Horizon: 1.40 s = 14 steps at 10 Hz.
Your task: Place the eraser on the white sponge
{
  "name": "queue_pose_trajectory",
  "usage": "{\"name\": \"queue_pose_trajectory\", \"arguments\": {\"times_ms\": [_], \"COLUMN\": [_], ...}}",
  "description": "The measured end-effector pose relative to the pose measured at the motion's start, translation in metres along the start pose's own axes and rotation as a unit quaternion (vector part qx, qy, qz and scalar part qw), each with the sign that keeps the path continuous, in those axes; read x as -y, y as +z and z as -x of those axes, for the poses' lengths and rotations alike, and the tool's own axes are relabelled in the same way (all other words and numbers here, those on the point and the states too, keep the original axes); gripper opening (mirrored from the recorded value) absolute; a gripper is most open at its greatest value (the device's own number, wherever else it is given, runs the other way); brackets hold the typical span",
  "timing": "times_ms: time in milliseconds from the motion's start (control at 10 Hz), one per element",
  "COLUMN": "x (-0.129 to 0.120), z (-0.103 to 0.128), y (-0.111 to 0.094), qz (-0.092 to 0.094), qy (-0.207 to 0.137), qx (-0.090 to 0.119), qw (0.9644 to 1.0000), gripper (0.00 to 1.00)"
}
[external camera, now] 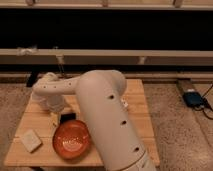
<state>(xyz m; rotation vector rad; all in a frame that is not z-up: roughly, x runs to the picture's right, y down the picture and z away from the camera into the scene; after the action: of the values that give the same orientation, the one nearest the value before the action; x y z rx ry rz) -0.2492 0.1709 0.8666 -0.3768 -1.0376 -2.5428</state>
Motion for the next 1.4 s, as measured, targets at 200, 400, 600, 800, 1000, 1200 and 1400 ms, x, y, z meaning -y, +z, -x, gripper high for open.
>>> {"name": "queue_pose_trajectory", "arguments": {"times_ms": [200,400,600,800,1000,1200,1400], "x": [0.006,0.008,0.008,0.008,0.015,0.028,0.050], "z": [0.003,0.004,0.005,0.005,0.007,0.009,0.009], "y": [0.005,0.010,0.010,0.008,-0.002,-0.006,-0.007], "qz": [0.003,0.008,0.015,0.016,0.017,0.020,0.025], "qy": [-0.009,-0.007,-0.003,-0.002,-0.012,-0.029,-0.054], "qx": [0.003,0.004,0.002,-0.005,-0.016,-0.016,-0.015], "qw": [0.9999,0.9999,0.9999,0.9999,0.9997,0.9992,0.9981], "gripper": [0.80,0.73,0.51,0.35,0.11,0.00,0.00]}}
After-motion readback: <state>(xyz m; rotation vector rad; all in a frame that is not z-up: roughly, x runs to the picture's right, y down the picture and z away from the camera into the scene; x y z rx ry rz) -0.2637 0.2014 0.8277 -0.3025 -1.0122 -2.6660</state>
